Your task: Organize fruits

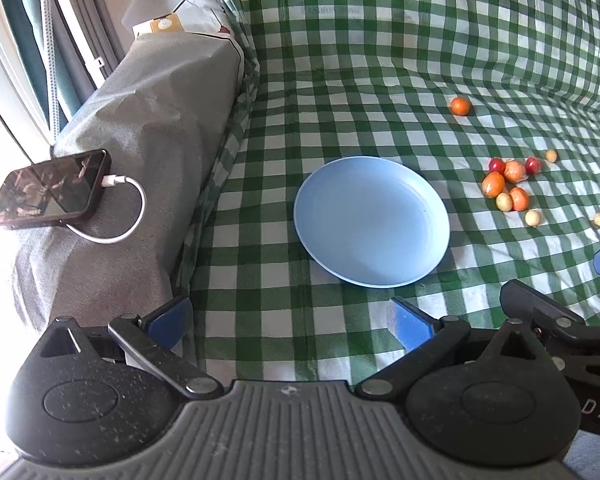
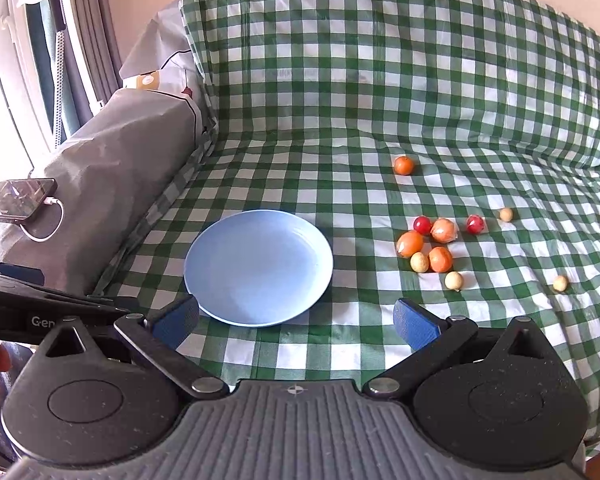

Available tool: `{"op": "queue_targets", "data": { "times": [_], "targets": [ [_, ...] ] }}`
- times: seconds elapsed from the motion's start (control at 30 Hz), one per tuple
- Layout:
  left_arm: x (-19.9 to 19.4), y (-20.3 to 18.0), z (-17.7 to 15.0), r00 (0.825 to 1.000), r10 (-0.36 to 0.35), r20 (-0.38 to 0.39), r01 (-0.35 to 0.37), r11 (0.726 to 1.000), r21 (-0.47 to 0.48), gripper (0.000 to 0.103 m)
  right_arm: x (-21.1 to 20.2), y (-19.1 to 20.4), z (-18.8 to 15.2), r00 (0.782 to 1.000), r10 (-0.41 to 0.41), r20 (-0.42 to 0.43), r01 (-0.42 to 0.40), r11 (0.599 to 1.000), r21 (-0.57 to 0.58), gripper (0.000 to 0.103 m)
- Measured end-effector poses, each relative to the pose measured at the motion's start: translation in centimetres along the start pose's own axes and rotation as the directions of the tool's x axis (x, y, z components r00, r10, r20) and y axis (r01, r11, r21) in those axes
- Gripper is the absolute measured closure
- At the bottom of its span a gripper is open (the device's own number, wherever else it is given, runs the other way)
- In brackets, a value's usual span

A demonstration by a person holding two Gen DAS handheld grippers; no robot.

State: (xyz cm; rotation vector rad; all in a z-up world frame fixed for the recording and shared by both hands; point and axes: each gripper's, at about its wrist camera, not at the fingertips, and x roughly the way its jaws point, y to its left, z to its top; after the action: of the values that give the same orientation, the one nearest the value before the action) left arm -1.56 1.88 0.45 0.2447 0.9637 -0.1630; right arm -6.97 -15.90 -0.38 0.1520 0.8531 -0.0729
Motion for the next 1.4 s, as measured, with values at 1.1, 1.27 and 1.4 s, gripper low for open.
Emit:
{"op": "queue_targets", "data": {
  "times": [1.1,1.27,1.4],
  "targets": [
    [10.0,-18.7,8.8,0.981,-0.175,-0.084,0.192,0.945,0.264,0.0,4.5,-18.9,-3.3,0.846,-0.499,0.188,0.411,0.835,0.366,0.001],
    [16.5,-23.8,12.1,0.984,-0.155,-0.084,0.175,0.919,0.354,0.0,10.7,-27.2,-4.4,0.834,-0.551,0.007,0.473,0.722,0.505,0.007],
    [20.3,-25.5,13.4,0.98,-0.168,-0.106,0.196,0.904,0.379,0.0,14.7,-30.5,-4.8,0.824,-0.565,-0.053,0.511,0.699,0.501,0.027]
  ]
}}
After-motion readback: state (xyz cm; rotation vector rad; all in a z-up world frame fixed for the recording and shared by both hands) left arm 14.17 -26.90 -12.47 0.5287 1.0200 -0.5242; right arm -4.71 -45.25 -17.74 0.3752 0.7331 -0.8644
